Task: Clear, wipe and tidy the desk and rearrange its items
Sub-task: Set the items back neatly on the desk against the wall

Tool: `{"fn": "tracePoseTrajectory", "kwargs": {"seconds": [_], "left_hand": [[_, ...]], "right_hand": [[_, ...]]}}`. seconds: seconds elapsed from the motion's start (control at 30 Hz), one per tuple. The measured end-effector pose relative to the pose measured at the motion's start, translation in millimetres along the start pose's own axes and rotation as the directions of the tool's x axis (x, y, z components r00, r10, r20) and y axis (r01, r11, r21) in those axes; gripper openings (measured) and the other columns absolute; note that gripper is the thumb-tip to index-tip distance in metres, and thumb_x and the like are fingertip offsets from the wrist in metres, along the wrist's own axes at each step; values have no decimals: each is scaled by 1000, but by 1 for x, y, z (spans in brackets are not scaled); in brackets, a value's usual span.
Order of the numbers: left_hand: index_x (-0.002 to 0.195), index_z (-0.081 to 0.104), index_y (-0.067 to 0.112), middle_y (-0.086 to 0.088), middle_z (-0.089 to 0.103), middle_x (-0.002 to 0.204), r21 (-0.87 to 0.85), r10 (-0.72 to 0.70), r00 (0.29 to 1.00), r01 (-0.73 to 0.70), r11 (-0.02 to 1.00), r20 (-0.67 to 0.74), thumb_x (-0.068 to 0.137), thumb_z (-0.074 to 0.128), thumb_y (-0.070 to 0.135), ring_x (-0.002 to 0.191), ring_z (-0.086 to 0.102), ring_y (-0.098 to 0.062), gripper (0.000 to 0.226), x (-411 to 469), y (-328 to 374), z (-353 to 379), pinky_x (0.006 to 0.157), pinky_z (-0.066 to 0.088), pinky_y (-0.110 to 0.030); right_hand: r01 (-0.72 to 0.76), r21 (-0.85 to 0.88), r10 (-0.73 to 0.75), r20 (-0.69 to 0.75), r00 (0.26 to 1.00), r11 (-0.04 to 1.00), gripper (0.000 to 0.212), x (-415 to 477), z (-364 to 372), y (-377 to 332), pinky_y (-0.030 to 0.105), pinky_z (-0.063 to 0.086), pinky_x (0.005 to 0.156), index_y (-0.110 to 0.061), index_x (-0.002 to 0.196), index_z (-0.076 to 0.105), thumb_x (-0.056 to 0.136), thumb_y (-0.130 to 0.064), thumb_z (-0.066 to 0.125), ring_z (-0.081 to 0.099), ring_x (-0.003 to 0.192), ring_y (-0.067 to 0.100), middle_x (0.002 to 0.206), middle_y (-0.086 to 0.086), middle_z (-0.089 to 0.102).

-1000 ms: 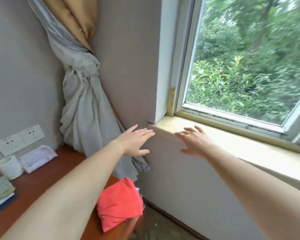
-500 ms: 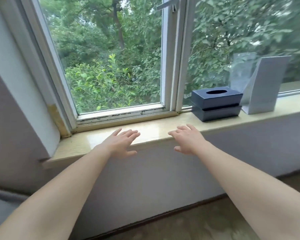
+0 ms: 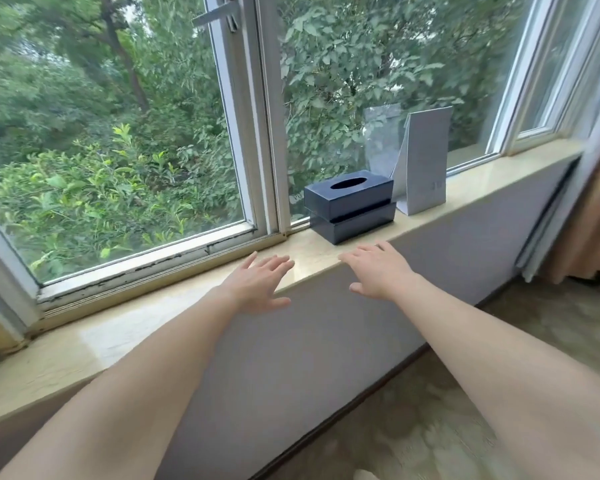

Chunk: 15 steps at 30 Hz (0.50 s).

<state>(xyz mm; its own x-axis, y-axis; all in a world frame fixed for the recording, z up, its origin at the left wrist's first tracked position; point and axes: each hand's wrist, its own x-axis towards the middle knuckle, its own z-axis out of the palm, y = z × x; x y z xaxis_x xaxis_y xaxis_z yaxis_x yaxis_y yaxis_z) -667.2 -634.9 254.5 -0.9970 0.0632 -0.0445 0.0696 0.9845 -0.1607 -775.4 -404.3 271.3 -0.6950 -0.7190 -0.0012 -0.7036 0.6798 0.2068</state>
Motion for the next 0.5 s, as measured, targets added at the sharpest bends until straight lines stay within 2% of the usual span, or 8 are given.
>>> {"fn": "tracePoseTrajectory", "kwargs": {"seconds": [0.1,0.5], "left_hand": [[158,9,22,6,11,165,13,0,1000,1,1000,-17,95,46,57,151,13,-15,80,24,-1,-4,124,1,-44],[158,9,20,4,9,165,10,-90,994,91,996,-70,95,44,60,152,11,-16,82,172,2,-21,123,4,-46]], "right_hand": [[-14,0,14,0,1000,1000,65,8,-2,16,43,7,121,-25,152,26,95,-39,54,18,148,18,155,-1,35],[-20,-31,19,-32,999,999,65,102,16,146,43,8,122,-24,151,27,94,-36,54,17,149,18,154,-3,37]]}}
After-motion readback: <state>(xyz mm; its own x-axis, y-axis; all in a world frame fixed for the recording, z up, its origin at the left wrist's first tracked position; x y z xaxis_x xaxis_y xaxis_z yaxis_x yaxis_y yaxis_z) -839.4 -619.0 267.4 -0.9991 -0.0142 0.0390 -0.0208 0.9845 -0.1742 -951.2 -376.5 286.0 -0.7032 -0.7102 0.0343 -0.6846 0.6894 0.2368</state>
